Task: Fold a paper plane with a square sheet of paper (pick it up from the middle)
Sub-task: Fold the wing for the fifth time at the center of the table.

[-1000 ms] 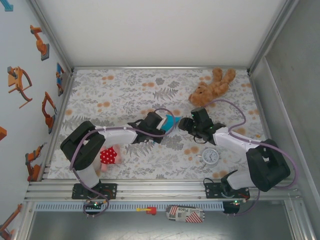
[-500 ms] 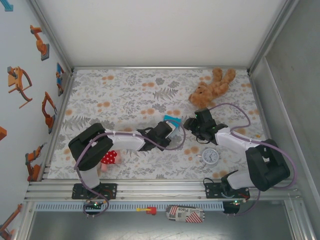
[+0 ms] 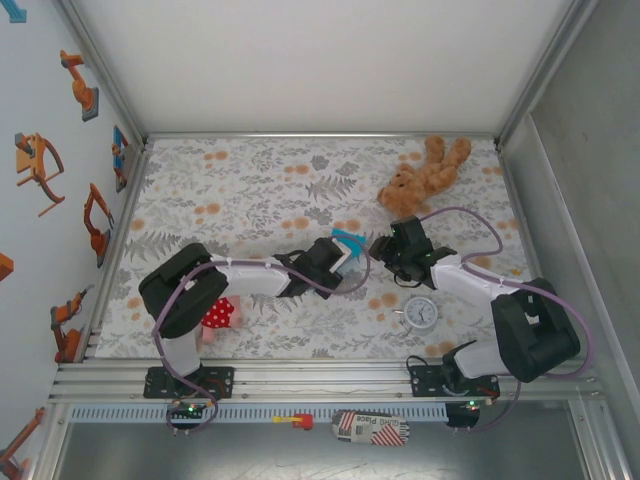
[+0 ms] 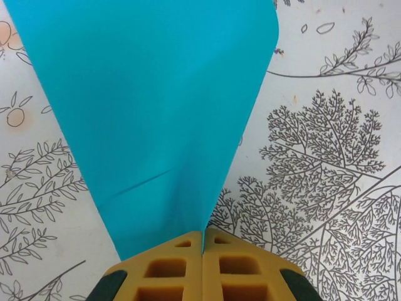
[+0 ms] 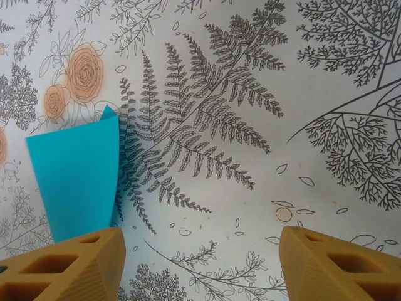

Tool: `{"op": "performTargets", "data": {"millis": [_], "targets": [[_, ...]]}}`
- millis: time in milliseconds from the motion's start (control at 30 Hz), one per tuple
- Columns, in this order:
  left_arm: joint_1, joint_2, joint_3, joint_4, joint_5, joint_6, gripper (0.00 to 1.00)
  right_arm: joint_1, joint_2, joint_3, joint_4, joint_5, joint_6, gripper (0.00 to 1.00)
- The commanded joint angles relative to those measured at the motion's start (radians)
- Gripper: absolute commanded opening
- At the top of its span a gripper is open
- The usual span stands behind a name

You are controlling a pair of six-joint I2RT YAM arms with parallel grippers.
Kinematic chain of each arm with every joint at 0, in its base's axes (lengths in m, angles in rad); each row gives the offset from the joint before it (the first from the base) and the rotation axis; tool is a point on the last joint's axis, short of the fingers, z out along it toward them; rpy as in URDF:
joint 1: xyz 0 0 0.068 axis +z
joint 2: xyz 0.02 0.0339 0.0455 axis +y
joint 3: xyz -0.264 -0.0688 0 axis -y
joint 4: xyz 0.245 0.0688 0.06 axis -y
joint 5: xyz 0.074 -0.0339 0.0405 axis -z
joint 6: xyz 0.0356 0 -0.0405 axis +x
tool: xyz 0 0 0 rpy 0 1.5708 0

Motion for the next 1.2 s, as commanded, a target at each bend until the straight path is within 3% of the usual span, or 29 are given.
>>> {"op": "performTargets", "data": {"millis": [0, 333, 633, 1167], "targets": [[0.051, -0.06, -0.019, 0.013, 0.175, -0.065, 0.05, -0.006, 0.004, -0.016, 0.039, -0.014, -0.035, 0.65], [0.179, -0.091, -0.071, 0.142, 0.49, -0.225, 0.04, -0.005, 0.04, -0.021, 0.17, -0.147, -0.173, 0.67], [0.277, -0.018, -0.106, 0.3, 0.727, -0.399, 0.03, 0.033, 0.129, 0.015, 0.241, -0.217, -0.23, 0.68], [0.32, 0.074, -0.096, 0.276, 0.788, -0.419, 0.02, 0.067, 0.209, 0.086, 0.206, -0.23, -0.308, 0.69]]}}
